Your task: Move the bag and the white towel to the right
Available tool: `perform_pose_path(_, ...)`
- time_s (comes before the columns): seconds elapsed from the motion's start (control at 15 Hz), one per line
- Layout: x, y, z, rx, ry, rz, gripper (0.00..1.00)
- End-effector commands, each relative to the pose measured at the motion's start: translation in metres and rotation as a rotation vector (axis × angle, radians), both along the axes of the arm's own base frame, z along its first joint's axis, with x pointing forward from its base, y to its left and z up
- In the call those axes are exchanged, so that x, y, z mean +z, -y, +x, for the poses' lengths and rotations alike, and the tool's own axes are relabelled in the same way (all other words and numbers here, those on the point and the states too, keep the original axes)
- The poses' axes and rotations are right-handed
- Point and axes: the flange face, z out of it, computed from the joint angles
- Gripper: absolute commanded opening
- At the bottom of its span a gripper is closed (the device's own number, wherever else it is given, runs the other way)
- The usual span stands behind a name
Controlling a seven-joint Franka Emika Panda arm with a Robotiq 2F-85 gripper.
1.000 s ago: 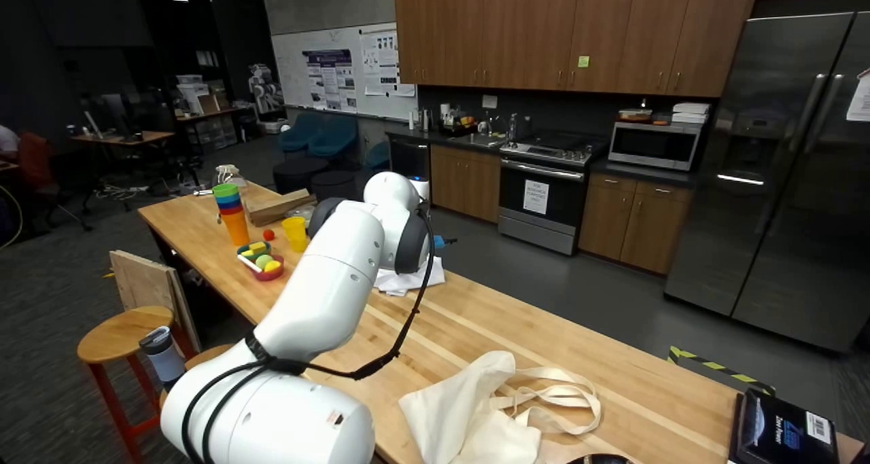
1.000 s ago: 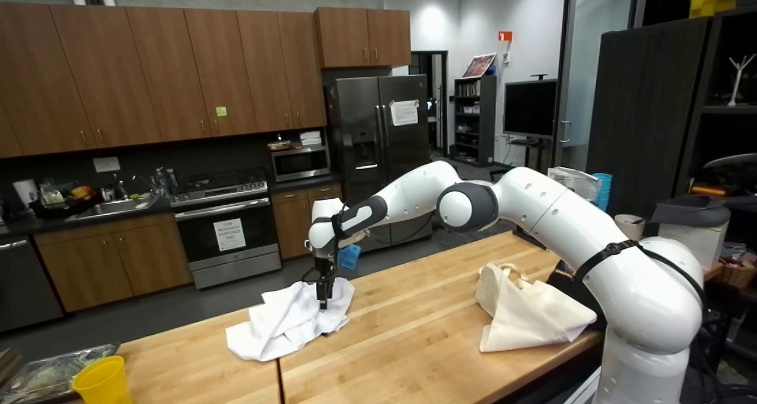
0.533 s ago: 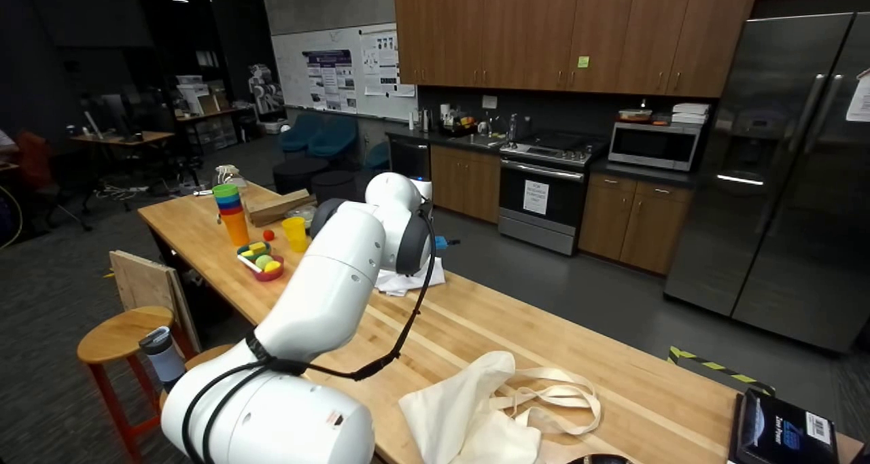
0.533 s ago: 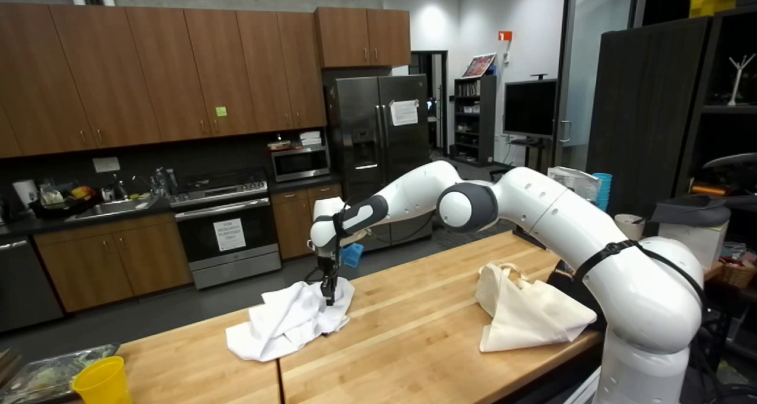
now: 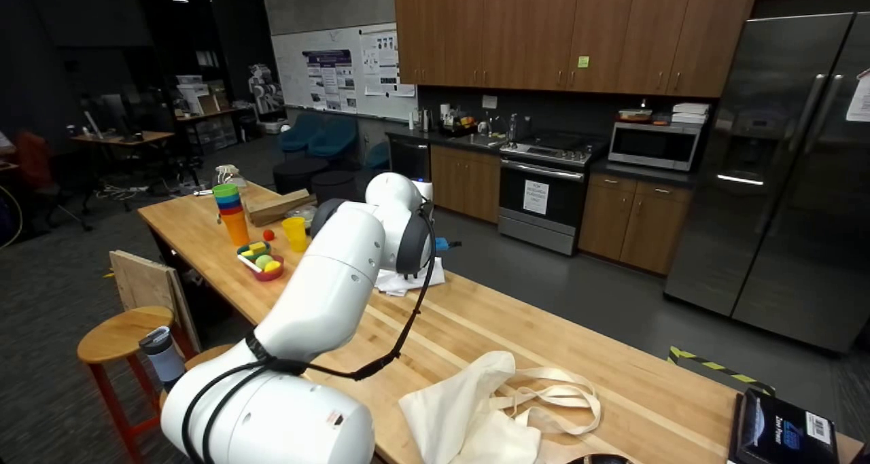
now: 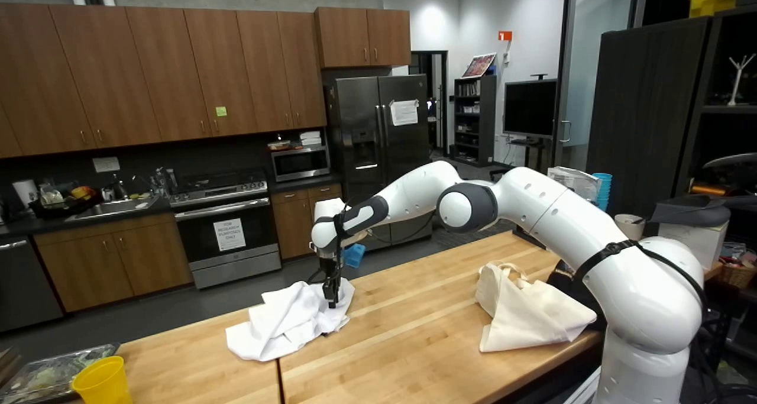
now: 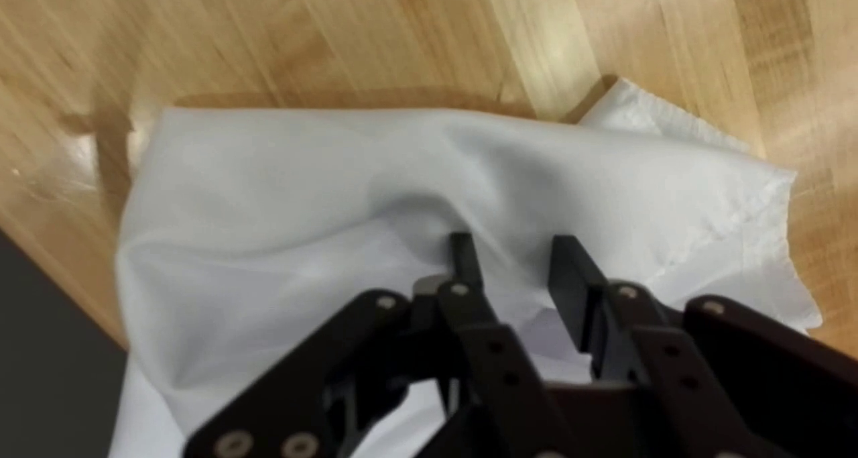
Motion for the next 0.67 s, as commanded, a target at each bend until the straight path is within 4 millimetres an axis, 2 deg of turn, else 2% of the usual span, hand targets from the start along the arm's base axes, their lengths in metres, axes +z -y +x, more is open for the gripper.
perform_pose_path(0.0, -0.006, -0.001, -0.004, 0.059, -0.007, -0.025, 0.66)
perform_pose_path(0.27, -0.021, -0.005, -0.007, 0.1, -0.013, -0.031, 0.94)
perform_pose_path(0.33, -0.026, -0.006, -0.009, 0.105, -0.022, -0.036, 0.5)
perform_pose_path(0.4, -0.03, -0.007, -0.011, 0.117, -0.026, -0.041, 0.54)
perform_pose_path(0.47, -0.032, -0.008, -0.01, 0.124, -0.023, -0.042, 0.53)
perform_pose_path(0.6, -0.029, -0.009, -0.009, 0.128, -0.015, -0.042, 0.41)
